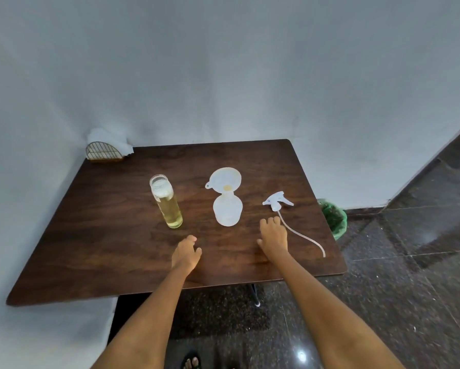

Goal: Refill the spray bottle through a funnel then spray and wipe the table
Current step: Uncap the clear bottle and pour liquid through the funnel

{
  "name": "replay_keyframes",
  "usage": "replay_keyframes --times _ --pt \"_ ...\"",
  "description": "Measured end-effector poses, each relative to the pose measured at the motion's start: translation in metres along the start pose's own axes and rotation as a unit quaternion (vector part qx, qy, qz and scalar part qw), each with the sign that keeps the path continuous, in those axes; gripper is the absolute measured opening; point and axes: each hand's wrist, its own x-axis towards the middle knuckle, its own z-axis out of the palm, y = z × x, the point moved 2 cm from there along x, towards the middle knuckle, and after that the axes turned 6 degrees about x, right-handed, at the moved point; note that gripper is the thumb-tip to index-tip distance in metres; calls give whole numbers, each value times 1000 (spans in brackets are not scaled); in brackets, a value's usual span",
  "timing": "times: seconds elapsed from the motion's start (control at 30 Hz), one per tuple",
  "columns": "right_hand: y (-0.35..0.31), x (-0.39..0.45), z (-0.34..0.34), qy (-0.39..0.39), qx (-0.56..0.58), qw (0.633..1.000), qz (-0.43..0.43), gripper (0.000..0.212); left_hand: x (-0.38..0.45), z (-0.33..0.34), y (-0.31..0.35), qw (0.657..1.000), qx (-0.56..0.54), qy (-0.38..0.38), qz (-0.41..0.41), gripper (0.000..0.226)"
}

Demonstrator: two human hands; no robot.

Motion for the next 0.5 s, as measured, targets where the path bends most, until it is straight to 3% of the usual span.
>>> replay_keyframes --times 0.23,0.33,0.5 --pt "-115 0 -12 -39 154 960 -231 31 5 -33 -42 998 5 6 -55 42" --pt "-156 6 -10 -16 273 943 -191 37 13 -49 -62 997 -5 18 -75 42" --pt "-203 35 -19 -51 418 905 -55 87 34 -70 -85 996 -26 30 -78 43"
